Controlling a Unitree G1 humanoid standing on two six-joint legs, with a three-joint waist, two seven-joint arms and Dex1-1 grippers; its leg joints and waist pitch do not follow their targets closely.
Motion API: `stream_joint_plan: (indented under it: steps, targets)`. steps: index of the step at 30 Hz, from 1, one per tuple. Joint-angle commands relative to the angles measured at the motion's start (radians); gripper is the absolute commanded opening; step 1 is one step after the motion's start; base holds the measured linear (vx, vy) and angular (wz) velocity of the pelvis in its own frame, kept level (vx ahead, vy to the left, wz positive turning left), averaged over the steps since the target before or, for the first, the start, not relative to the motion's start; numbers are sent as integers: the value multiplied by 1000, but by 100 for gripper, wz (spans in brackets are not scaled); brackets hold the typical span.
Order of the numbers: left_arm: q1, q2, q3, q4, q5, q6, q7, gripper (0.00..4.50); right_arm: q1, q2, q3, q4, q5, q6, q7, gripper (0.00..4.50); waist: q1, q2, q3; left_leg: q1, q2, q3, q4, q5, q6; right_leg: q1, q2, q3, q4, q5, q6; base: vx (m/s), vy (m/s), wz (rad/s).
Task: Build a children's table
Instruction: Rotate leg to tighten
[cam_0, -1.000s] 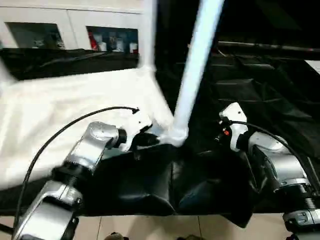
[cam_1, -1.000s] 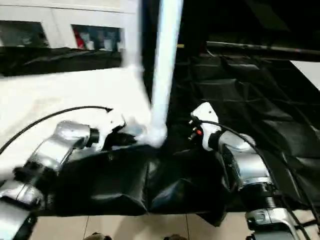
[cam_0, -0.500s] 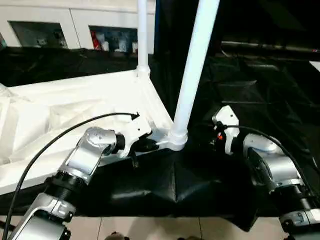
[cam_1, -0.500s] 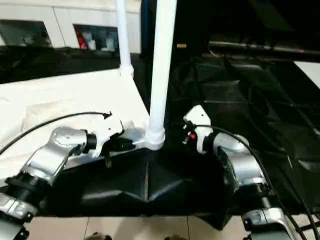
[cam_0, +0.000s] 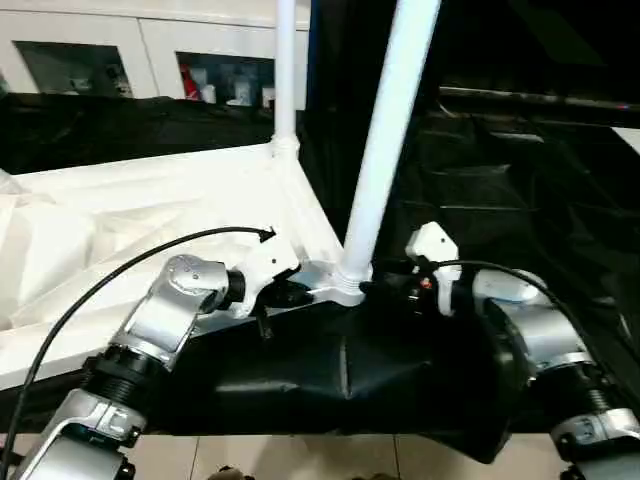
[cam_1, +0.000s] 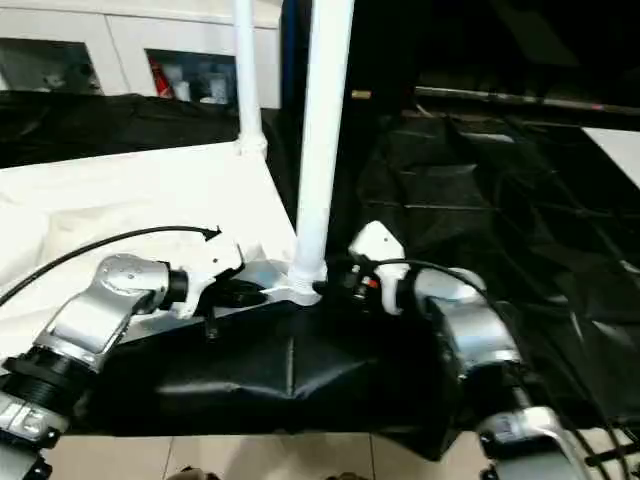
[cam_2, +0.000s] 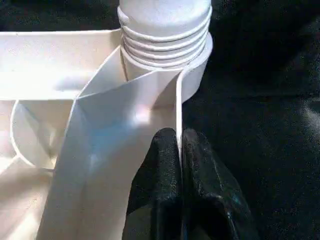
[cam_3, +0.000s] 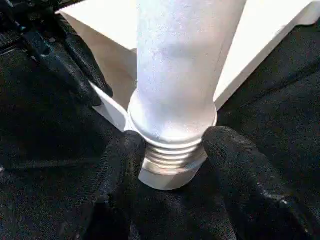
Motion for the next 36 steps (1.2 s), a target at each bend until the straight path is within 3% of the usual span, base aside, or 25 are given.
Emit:
stream_joint_plan:
  steps: [1,7,12,16,20,30,36]
  targets:
    - [25,-15,-60,-4,-4,8,-41,0,-25,19,22,11,-4,-6,-15,234,10,-1,-65,9,30,-21,-64,-242,22,46,-70,48,-83,-300,-180,0,0,0]
    - [26,-9,-58,-4,-7,-1,-54,0,-30,33,26,41,-8,-33,13,234,7,-1,-64,9,30,-20,-64,-240,27,43,-70,48,-83,-291,-185,0,0,0]
    - [23,-9,-61,0,-2,-5,-48,0,-37,42,7,63,12,-18,16,279,5,-6,-63,11,31,-21,-64,-244,30,42,-69,49,-84,-308,-182,0,0,0]
    - [18,-12,-60,5,-2,-8,-45,0,-40,43,8,68,0,-40,8,321,7,-5,-64,12,32,-19,-64,-221,32,41,-69,49,-80,-266,-190,0,0,0]
    - [21,-7,-60,3,0,-12,-45,0,-42,48,7,66,-1,-47,12,321,10,-5,-61,12,32,-17,-65,-212,38,41,-67,50,-78,-231,-202,0,0,0]
    - [29,-2,-63,-7,0,-15,-56,0,-34,62,3,62,12,-51,20,321,9,-3,-56,12,33,-19,-69,-232,30,41,-68,50,-81,-262,-193,0,0,0]
    - [26,-8,-62,-1,2,-21,-52,0,-41,64,-2,60,20,-36,29,384,10,-3,-56,14,33,-19,-70,-238,28,39,-68,50,-83,-265,-192,0,0,0]
